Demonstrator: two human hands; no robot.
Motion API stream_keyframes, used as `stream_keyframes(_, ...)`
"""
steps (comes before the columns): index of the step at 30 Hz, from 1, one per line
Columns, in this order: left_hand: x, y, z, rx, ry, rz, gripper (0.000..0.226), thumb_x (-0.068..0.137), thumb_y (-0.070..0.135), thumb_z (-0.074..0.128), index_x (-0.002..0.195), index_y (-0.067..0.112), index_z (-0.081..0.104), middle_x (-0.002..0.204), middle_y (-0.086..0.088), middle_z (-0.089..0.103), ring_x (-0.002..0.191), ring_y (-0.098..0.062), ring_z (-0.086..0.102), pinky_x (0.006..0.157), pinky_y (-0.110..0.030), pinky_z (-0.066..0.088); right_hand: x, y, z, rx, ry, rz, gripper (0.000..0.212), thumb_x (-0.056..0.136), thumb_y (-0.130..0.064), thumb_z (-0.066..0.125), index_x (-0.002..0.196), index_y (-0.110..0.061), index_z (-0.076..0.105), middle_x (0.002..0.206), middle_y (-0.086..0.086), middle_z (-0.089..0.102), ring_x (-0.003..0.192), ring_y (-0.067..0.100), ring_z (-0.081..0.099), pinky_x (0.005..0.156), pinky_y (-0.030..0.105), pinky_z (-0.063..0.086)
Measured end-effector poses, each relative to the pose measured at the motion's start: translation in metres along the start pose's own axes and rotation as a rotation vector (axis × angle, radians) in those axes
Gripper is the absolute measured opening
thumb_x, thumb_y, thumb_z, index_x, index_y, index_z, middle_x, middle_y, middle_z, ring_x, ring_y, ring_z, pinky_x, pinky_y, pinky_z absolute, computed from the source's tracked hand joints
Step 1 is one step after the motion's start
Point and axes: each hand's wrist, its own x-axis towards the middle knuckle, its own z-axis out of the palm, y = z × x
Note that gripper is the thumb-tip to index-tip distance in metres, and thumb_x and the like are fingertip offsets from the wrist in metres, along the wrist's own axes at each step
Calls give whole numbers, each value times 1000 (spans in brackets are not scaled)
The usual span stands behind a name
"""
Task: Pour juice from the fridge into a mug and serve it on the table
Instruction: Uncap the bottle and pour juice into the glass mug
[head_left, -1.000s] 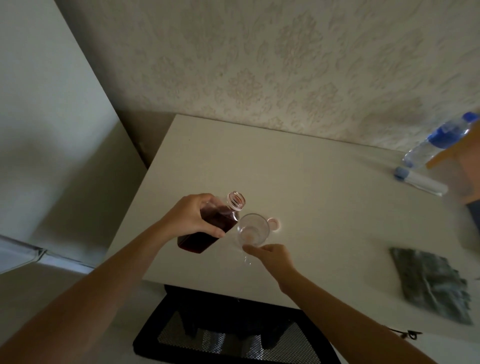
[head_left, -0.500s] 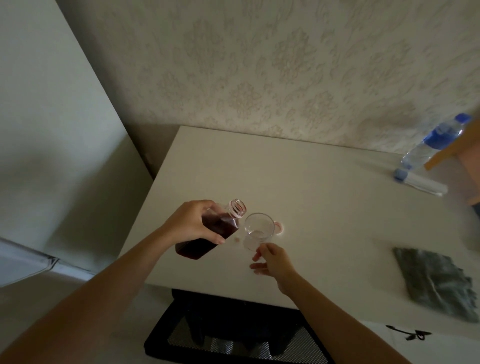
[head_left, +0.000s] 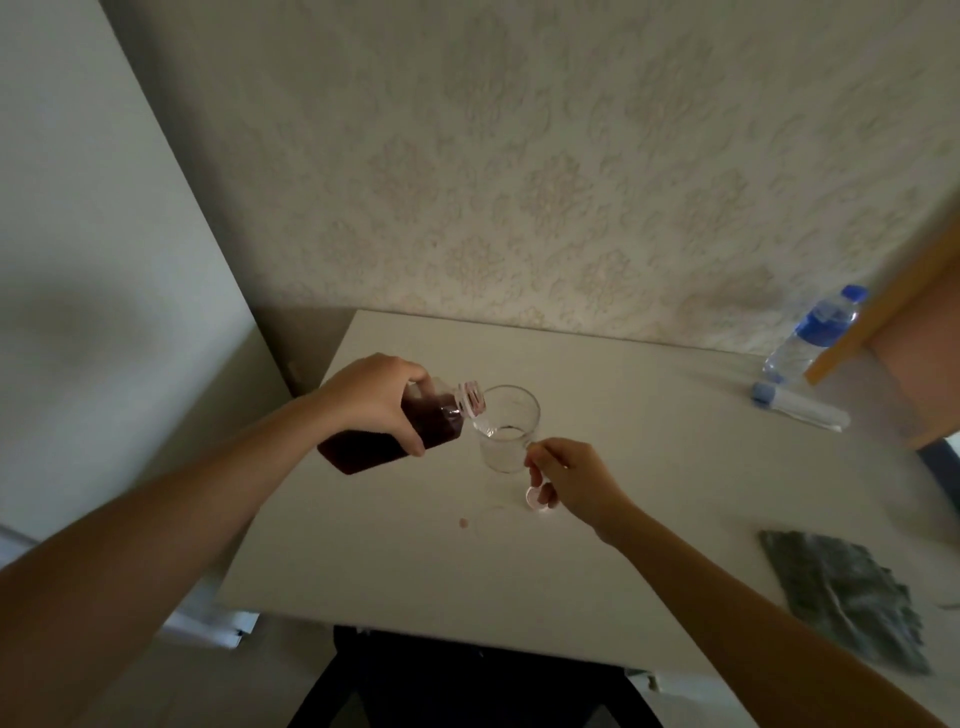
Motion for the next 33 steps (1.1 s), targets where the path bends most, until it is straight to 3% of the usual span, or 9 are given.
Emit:
stream_keyframes(7, 6, 12, -14, 108, -57, 2, 58, 47, 42, 88, 98, 31, 63, 94, 7, 70, 83, -15, 65, 70, -32, 55, -3, -8, -6, -27, 13, -25, 25, 94, -15, 49, 75, -8, 63, 63, 3, 60, 43, 12, 55, 44, 22, 43)
stream_keyframes(13, 7, 22, -18, 181, -115, 13, 58, 49, 40, 88, 100, 29, 63, 89, 11, 69, 82, -13, 65, 59, -25, 44, -3, -8, -8, -75, 28, -38, 26, 93, -18, 50, 72, -14, 63, 63, 0, 62, 46, 13, 57, 48, 23, 45)
stream_keyframes(19, 9, 23, -18, 218, -125, 12, 57, 50, 41, 88, 100, 29, 62, 94, 5, 71, 83, -16, 65, 67, -30, 54, -2, -8, -8, -109, 35, -39, 26, 93, -16, 49, 72, -14, 64, 64, 1, 64, 47, 12, 58, 50, 24, 46)
stream_keyframes(28, 12, 24, -18, 232, -141, 10, 56, 51, 41, 87, 99, 29, 62, 93, 5, 71, 82, -16, 65, 64, -29, 51, 1, -4, -10, -143, 46, -39, 28, 92, -19, 49, 74, -2, 63, 67, 11, 67, 48, 14, 60, 53, 26, 46)
stream_keyframes(33, 15, 23, -17, 247, -144, 10, 57, 51, 41, 87, 101, 29, 62, 93, 5, 71, 83, -16, 65, 70, -32, 56, 3, -3, -10, -149, 38, -46, 29, 92, -22, 50, 75, -3, 64, 66, 6, 66, 48, 14, 60, 53, 27, 47)
